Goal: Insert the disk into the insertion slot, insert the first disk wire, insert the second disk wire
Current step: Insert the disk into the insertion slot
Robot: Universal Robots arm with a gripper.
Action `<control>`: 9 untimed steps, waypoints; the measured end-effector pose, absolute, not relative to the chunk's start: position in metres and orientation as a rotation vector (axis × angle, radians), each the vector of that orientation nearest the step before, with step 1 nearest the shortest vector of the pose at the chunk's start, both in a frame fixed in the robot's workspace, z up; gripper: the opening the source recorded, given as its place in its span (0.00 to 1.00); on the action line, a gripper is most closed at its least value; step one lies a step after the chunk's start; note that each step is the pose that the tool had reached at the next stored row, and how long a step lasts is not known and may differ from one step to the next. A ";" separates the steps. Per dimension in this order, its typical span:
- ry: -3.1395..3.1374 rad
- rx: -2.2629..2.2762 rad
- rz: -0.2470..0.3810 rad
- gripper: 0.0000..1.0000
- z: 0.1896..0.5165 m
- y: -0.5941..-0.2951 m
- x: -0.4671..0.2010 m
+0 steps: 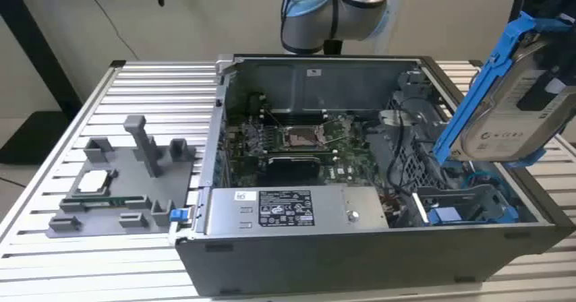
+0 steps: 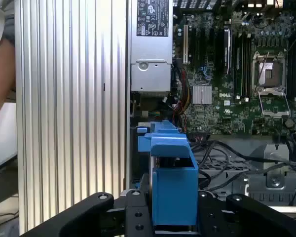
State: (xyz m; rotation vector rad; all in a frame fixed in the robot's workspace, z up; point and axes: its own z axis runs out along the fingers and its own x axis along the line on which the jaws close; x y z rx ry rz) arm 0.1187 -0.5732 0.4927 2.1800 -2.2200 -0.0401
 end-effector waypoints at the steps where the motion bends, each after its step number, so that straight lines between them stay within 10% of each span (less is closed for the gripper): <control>1: -2.220 2.180 -0.040 0.00 0.493 -0.573 0.119; 9: -2.220 2.180 -0.040 0.00 0.491 -0.573 0.119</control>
